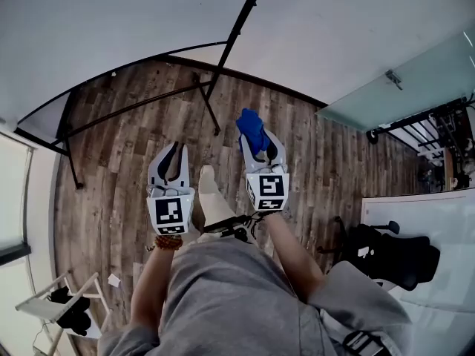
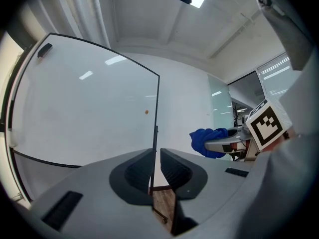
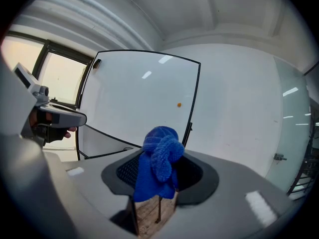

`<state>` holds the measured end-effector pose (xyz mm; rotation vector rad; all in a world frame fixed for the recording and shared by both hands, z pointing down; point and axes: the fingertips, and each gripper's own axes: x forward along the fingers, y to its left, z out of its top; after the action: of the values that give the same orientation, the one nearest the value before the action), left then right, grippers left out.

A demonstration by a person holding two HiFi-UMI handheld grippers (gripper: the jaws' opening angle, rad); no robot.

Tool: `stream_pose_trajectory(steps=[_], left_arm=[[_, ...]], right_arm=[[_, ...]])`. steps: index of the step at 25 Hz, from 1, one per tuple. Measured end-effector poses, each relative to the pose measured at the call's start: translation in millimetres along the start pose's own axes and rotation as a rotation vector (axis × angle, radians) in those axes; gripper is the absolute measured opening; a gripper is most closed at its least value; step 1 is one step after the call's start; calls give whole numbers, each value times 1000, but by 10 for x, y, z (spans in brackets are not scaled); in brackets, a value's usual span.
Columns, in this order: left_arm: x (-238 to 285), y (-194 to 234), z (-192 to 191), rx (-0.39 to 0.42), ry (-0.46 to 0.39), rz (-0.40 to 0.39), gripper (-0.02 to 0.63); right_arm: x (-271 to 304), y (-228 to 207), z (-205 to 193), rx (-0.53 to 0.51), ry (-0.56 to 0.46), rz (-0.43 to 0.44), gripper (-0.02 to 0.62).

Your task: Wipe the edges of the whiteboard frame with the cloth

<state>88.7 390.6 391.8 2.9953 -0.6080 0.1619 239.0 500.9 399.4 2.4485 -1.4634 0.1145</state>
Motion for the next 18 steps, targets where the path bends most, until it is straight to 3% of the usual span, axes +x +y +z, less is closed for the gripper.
stream_pose_trajectory(steps=[12,18], left_arm=[[1222,523,-6,42,38,52,51],[1936,601,194,28,-25,62,51]], right_arm=[[1563,-587,-210,34,19,22,184],[2465,-964,-211,-10,38,78,184]])
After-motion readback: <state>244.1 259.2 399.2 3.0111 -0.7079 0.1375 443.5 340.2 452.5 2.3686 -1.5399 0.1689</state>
